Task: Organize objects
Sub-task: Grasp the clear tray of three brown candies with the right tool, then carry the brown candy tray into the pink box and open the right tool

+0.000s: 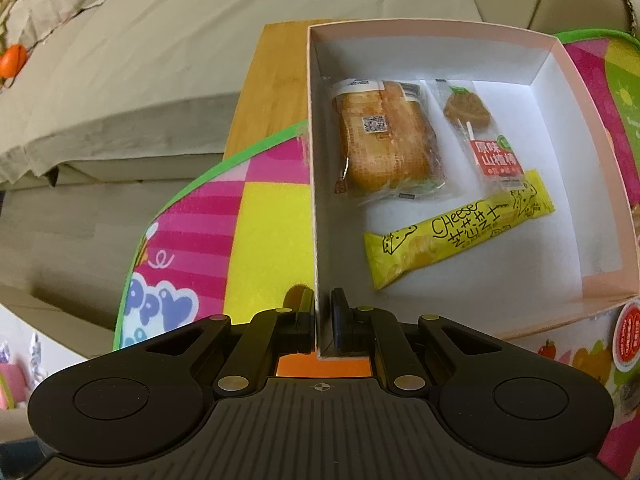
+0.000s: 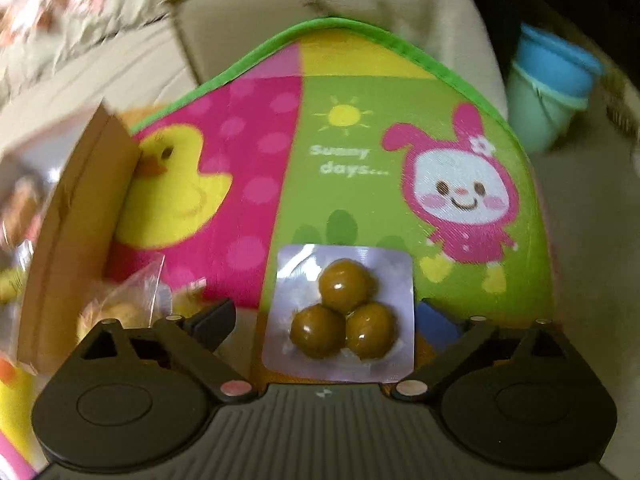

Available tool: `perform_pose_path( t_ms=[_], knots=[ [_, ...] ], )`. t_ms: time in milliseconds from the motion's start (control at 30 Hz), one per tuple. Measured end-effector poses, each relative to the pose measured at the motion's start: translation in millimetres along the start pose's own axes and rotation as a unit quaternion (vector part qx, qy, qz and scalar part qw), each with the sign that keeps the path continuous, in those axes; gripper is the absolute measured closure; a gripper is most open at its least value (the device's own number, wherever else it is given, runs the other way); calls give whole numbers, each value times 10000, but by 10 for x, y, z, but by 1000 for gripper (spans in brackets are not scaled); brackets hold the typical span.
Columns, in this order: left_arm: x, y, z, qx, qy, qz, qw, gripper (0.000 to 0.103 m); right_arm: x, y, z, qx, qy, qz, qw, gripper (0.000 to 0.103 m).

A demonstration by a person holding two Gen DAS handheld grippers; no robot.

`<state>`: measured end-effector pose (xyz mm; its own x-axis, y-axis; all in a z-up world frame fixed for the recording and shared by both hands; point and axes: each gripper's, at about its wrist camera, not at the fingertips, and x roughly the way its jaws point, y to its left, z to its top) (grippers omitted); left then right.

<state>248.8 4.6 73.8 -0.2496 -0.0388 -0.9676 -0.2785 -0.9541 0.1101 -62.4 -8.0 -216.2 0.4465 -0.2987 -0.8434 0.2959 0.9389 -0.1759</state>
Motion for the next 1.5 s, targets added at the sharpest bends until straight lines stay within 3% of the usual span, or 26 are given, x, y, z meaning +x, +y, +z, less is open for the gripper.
perform_pose_path(
  t_ms=[67, 100, 333, 600, 867, 1067, 1200, 1333, 1400, 1500],
  knots=[
    [-7, -13, -17, 135, -15, -7, 9999, 93, -36, -5, -47, 66, -85, -172, 9998, 16],
    [-10, -16, -25, 176, -19, -9, 9998, 93, -66, -32, -58, 106, -133, -184, 9997, 25],
    [-31, -9, -54, 432, -31, -76, 9990, 93, -355, -183, -104, 673, -329, -234, 9969, 27],
    [-46, 37, -62, 753, -73, -222, 9969, 93, -1119, -43, -32, 928, -543, -205, 9940, 26],
    [-100, 170, -2, 728, -371, -693, 9942, 95, -1904, 744, 225, 586, -433, 327, 9968, 26],
    [-60, 258, 10, 1009, -528, -1102, 9874, 93, -2247, 1379, 718, 829, -697, 143, 9940, 26],
    [-46, 282, -31, 1170, -691, -1261, 9827, 92, -2300, 1749, 1221, 789, -704, -135, 9943, 25],
    [-20, 377, -26, 1039, -716, -1539, 9800, 91, -2081, 1962, 1610, 669, -747, -404, 9941, 25],
    [2, 408, 17, 979, -719, -1665, 9785, 91, -1913, 1979, 1724, 961, -698, -481, 9918, 23],
    [28, 442, 74, 1046, -731, -1783, 9757, 91, -1673, 1985, 1796, 1348, -553, -977, 9845, 23]
  ],
)
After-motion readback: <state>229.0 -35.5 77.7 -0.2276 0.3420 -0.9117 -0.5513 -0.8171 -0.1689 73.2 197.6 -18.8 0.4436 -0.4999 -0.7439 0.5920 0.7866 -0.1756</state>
